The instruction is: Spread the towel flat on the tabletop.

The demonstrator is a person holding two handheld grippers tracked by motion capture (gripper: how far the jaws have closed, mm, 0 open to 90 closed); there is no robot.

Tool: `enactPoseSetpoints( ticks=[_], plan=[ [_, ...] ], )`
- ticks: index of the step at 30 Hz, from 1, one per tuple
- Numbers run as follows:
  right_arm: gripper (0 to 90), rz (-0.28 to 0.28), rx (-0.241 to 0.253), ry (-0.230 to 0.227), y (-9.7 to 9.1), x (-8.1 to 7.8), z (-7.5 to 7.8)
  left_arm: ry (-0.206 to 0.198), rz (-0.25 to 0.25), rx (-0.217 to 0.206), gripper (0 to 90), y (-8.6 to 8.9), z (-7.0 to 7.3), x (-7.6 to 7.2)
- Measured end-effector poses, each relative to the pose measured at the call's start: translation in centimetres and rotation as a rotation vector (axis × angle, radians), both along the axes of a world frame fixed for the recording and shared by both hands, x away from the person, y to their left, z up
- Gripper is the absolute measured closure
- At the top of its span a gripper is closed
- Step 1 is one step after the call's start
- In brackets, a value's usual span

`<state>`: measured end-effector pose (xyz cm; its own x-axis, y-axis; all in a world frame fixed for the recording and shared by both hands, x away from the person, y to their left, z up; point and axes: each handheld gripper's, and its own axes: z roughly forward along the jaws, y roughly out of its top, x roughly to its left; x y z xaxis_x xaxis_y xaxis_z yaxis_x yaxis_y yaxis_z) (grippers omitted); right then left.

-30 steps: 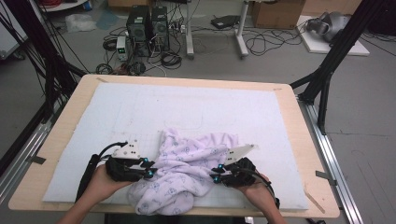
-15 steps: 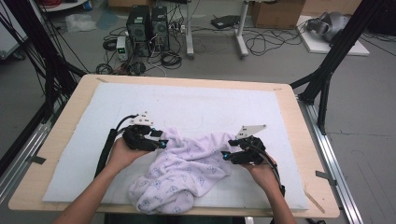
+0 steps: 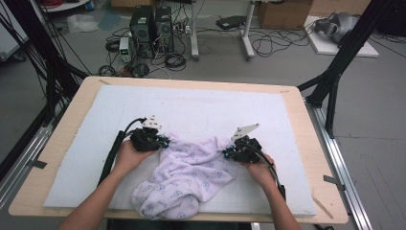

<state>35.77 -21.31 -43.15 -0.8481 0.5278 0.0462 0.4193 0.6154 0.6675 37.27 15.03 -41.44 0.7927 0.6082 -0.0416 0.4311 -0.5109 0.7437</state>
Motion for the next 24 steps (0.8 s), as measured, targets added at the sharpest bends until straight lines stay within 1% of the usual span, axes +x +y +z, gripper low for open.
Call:
enactPoseSetpoints(
  ticks=[1,2,3,5,6,7,8,9,10,11,12,13,14,15,16,17,18,19,20,21,22,23,24],
  plan=[
    [85.7,-0.02,0.023,-0.035,-0.1,0.3,1.0,-0.023,0.02,-0.019,84.3,0.6,0.7,-0.2],
    [85.7,-0.02,0.023,-0.035,-0.1,0.3,1.0,-0.04,0.044,-0.044,84.3,1.3,1.4,-0.4],
    [85.8,-0.03,0.04,-0.05,-0.2,0.4,1.7,-0.058,0.067,-0.059,84.3,1.9,2.1,-0.5],
    [85.8,-0.042,0.056,-0.084,-0.4,0.7,3.4,-0.095,0.115,-0.087,84.2,3.3,3.5,-0.8],
    [85.8,-0.046,0.071,-0.118,-0.4,0.7,4.2,-0.113,0.134,-0.104,84.3,3.9,4.2,-1.0],
    [85.8,-0.049,0.088,-0.131,-0.6,0.8,5.1,-0.132,0.148,-0.121,84.2,4.5,4.9,-1.2],
    [85.8,-0.048,0.106,-0.148,-0.6,0.7,5.9,-0.142,0.155,-0.139,84.2,5.0,5.5,-1.5],
    [85.8,-0.039,0.119,-0.163,-0.6,0.6,6.6,-0.152,0.154,-0.149,84.1,5.4,6.1,-1.8],
    [85.7,-0.028,0.115,-0.18,-0.3,0.4,7.1,-0.157,0.154,-0.145,84.1,5.5,6.3,-2.1],
    [85.7,-0.019,0.111,-0.188,-0.1,0.2,7.3,-0.161,0.149,-0.135,83.9,5.5,6.3,-2.3],
    [85.6,-0.009,0.094,-0.189,0.2,0.1,7.2,-0.146,0.137,-0.126,83.7,5.5,6.0,-2.5],
    [85.3,0.007,0.051,-0.157,0.8,-0.1,6.4,-0.109,0.115,-0.116,81.5,5.4,5.5,-2.5],
    [85.3,0.007,0.051,-0.157,0.8,-0.1,6.4,-0.077,0.089,-0.088,81.5,5.2,4.8,-2.6],
    [85.0,0.024,0.029,-0.136,1.0,0.0,5.6,-0.049,0.067,-0.073,78.2,5.2,3.9,-2.6],
    [84.0,0.034,0.019,-0.096,1.0,0.1,4.7,-0.023,0.047,-0.069,71.5,5.2,3.2,-2.7],
    [81.8,0.051,0.002,-0.05,0.9,0.1,3.8,-0.009,0.047,-0.065,64.7,5.3,2.3,-2.8],
    [79.5,0.052,-0.021,-0.017,0.7,0.1,2.9,-0.002,0.048,-0.058,60.9,5.4,1.9,-2.8],
    [77.6,0.051,-0.021,-0.009,0.5,0.0,2.5,0.008,0.056,-0.063,57.1,5.6,1.5,-2.7],
    [73.5,0.048,-0.007,-0.003,0.2,-0.1,2.3,0.015,0.062,-0.063,52.3,5.9,1.3,-2.5],
    [66.5,0.04,0.01,0.008,-0.2,0.0,2.3,0.019,0.073,-0.063,50.3,6.0,1.1,-2.2],
    [62.2,0.027,0.036,0.01,-0.5,0.1,2.5,0.023,0.086,-0.075,49.6,6.2,1.0,-1.9],
    [59.7,0.015,0.058,-0.001,-0.7,0.1,2.7,0.029,0.098,-0.084,47.6,6.3,0.9,-1.6],
    [55.2,0.005,0.073,-0.019,-1.0,0.2,2.9,0.035,0.109,-0.086,45.7,6.2,0.7,-1.2]
  ],
)
